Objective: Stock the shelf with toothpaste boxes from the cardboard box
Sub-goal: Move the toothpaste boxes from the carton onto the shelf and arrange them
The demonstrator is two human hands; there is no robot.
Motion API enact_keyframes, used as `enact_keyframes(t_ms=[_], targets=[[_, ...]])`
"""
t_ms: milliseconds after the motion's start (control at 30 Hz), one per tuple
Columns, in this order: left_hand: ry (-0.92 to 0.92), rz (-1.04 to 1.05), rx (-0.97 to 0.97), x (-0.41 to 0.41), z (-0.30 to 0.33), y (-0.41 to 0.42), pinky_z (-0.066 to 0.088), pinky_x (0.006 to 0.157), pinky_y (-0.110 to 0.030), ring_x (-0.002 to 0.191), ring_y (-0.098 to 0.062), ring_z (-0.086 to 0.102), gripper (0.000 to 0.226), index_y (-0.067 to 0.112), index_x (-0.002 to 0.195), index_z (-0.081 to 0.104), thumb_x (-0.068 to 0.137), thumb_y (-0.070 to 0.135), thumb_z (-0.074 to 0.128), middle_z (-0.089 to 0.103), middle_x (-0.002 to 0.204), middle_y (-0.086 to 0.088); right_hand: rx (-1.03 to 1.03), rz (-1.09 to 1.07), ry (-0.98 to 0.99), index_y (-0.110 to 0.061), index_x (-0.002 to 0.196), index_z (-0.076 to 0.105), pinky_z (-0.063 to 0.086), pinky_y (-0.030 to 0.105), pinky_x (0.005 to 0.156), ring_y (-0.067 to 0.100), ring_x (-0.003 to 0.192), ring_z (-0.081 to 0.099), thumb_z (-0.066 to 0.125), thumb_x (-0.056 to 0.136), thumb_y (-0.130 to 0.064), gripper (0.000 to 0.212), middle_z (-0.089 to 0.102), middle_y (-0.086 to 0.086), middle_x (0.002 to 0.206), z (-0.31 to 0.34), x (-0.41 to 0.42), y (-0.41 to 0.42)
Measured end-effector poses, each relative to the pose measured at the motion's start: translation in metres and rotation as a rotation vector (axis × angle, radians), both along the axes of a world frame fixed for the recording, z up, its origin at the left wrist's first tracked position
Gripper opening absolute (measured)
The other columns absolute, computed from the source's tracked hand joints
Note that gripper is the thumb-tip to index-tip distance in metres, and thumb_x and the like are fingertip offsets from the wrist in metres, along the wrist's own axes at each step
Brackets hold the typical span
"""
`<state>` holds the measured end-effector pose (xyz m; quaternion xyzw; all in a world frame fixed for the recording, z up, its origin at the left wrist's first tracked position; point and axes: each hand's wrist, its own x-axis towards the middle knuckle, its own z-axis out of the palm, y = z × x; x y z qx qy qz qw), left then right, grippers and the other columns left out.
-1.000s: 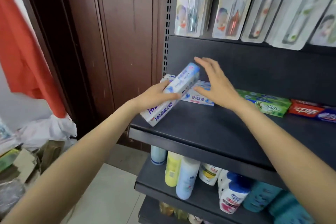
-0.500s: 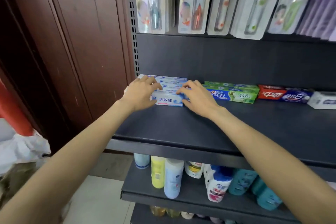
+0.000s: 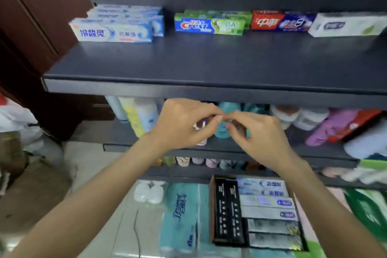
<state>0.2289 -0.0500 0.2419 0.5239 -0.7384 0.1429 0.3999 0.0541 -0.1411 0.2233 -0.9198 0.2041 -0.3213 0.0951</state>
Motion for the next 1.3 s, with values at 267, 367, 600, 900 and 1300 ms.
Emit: enact_keyframes(t_ms=[267,367,600,900,1300], targets=[[0.062,0.153,0.973,-0.122,-0.188,-0.013,0.047,0.084,-0.034,0.109,-0.023,0.059,0.035,0.026,0.12,0.058,0.088,0.037,0.051,0.063,0.116,0.0,0.352,-0.079,0.715,-0.025,0.115,0.061,0.047,0.033,0.081,0.023,0.109,0.057,0.058,0.089,-0.025,0.027,0.062,0.0,0.115,-0.162,-0.161,-0.019],[0.128,0.29,1.223,-0.152,-0.243,-0.009,0.039,0.098,-0.034,0.124,-0.028,0.045,0.052,0.021,0.135,0.044,0.088,0.037,0.057,0.05,0.133,-0.007,0.485,-0.11,0.884,-0.025,0.129,0.05,0.038,0.031,0.096,0.022,0.123,0.044,0.055,0.09,-0.024,0.039,0.051,-0.001,0.133,-0.206,-0.196,-0.025],[0.304,0.774,1.334,-0.19,-0.305,0.003,0.032,0.106,-0.044,0.134,-0.032,0.025,0.109,0.016,0.149,0.006,0.071,0.063,0.066,0.018,0.15,-0.013,0.595,-0.098,0.876,-0.023,0.14,0.04,0.033,0.036,0.105,0.027,0.126,0.04,0.059,0.087,-0.022,0.057,0.044,0.004,0.138,-0.276,-0.202,-0.026],[0.347,0.933,1.453,-0.214,-0.326,0.001,0.04,0.092,-0.041,0.122,-0.032,0.03,0.118,0.028,0.147,-0.015,0.07,0.054,0.07,0.02,0.141,-0.017,0.604,-0.113,1.036,-0.023,0.149,0.018,0.026,0.047,0.113,0.025,0.143,0.01,0.063,0.088,-0.028,0.076,0.008,-0.001,0.158,-0.322,-0.184,-0.017],[1.309,0.538,1.213,-0.197,-0.264,0.026,0.042,0.101,-0.037,0.112,-0.017,0.056,0.112,0.03,0.145,0.023,0.05,0.038,0.081,0.054,0.124,0.004,1.048,-0.022,0.296,-0.026,0.147,0.022,0.034,0.026,0.104,0.009,0.125,0.038,0.065,0.087,-0.029,0.074,0.032,0.004,0.145,-0.248,-0.175,-0.007]])
